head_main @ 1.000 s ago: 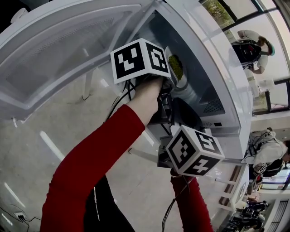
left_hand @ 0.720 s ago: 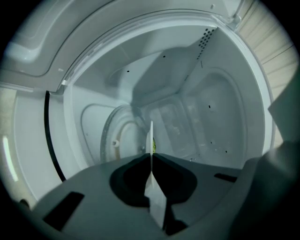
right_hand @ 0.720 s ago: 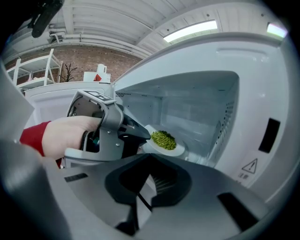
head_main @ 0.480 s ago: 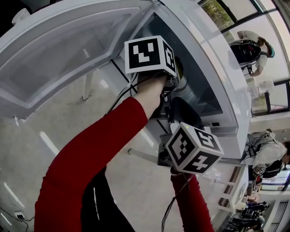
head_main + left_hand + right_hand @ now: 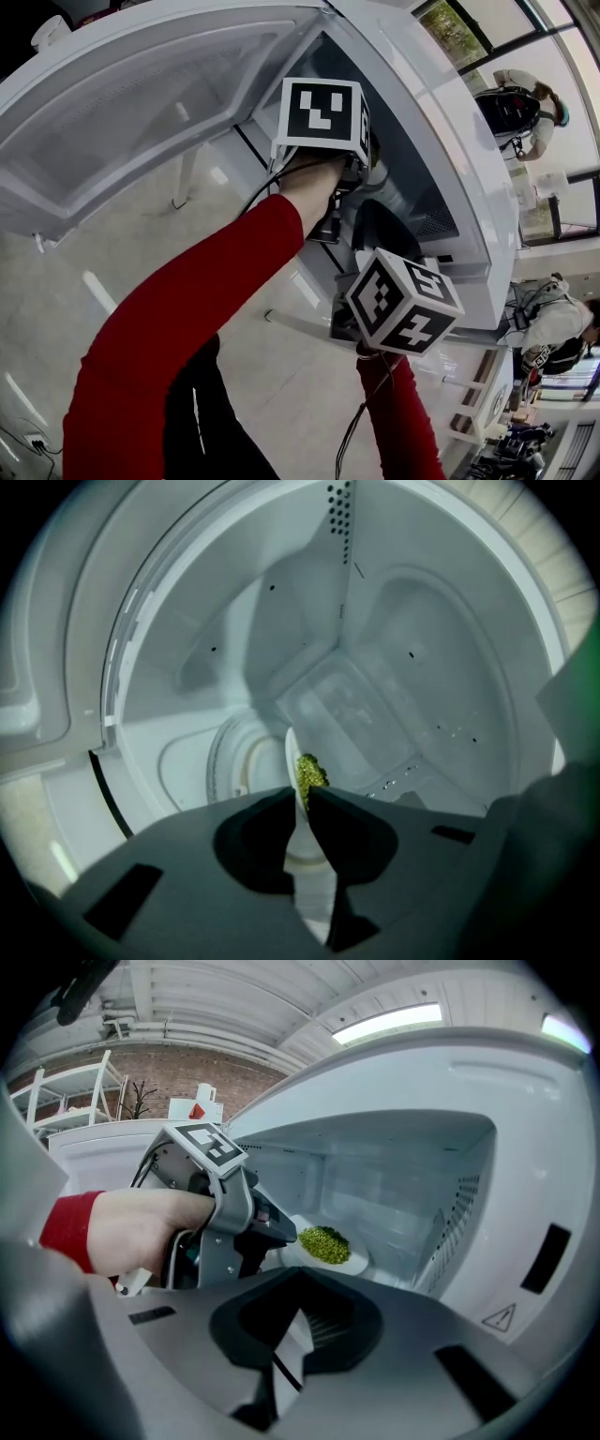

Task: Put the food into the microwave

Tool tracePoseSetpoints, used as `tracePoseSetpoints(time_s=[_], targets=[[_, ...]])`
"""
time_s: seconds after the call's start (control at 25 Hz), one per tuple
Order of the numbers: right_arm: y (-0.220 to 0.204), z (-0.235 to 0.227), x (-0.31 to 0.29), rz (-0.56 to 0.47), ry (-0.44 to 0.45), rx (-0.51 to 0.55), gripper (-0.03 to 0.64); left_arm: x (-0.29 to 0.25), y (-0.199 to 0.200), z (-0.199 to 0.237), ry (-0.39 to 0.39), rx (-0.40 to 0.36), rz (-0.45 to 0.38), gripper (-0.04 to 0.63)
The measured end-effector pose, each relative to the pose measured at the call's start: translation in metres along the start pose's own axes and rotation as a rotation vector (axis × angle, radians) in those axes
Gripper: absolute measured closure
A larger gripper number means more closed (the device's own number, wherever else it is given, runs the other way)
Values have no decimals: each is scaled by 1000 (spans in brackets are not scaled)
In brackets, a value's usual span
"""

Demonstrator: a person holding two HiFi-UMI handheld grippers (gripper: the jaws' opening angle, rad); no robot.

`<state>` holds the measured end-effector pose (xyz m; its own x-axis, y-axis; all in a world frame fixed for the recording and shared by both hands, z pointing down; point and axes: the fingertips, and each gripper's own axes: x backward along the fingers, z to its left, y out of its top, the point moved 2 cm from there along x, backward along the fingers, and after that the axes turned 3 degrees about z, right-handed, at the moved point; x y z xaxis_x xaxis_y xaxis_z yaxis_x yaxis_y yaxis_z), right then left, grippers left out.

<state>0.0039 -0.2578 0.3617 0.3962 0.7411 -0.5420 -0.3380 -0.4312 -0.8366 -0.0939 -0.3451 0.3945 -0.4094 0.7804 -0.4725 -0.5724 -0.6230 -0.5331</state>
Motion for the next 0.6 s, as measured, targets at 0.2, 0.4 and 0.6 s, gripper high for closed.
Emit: tracePoseSetpoints(time_s=[0.2,0.4,0.6], targets=[[2,-1,-1,-2,1,1,603,-4,8,0,58,-120,-2,526],[0,1,-2,1,5,6,603,-4,2,-1,55,-144,10,523],[1,0,-3,1,5,7,603,-5,2,-1,84,-198,-3,515]])
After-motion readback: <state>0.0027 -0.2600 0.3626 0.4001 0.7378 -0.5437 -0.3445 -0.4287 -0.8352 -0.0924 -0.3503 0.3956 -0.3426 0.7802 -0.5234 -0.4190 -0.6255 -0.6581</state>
